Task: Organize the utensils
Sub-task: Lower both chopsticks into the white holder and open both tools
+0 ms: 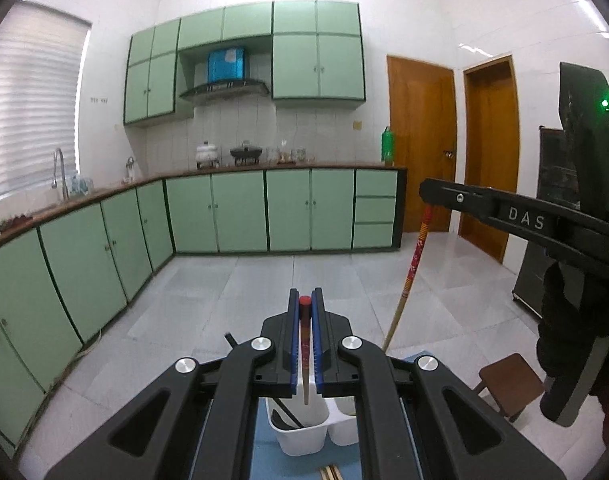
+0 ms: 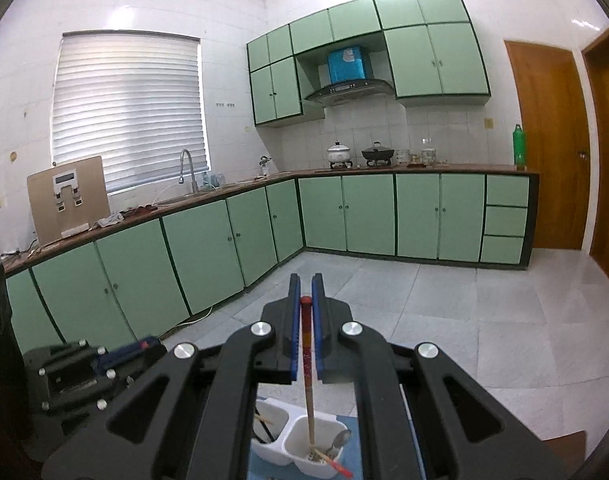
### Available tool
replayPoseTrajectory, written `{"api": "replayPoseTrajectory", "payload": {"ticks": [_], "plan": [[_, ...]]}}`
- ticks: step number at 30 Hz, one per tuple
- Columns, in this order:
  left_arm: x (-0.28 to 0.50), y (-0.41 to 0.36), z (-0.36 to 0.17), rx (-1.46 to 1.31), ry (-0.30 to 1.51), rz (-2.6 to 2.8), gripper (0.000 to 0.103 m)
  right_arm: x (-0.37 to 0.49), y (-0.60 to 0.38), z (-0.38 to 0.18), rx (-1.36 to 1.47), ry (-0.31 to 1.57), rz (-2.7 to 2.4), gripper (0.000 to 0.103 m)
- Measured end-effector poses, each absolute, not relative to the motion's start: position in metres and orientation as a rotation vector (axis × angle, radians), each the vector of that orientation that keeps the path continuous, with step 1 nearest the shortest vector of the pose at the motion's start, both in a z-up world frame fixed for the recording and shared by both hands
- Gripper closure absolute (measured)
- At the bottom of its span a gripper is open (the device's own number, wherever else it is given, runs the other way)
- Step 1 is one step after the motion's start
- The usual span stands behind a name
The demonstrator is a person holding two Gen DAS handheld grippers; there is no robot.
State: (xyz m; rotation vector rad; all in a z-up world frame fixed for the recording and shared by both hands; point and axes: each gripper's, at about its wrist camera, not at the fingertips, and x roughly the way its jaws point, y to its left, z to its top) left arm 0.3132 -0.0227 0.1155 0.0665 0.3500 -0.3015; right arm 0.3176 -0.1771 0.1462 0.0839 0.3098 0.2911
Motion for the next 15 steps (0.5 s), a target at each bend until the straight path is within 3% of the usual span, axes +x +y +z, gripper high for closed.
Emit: {"api": "replayPoseTrajectory", "payload": {"ticks": [15], "plan": [[0.35, -0.018, 0.053, 0.044, 0.505, -0.3, 0.094, 0.327, -0.154, 0.059, 0.014, 0.514, 0.285, 0.094]]}}
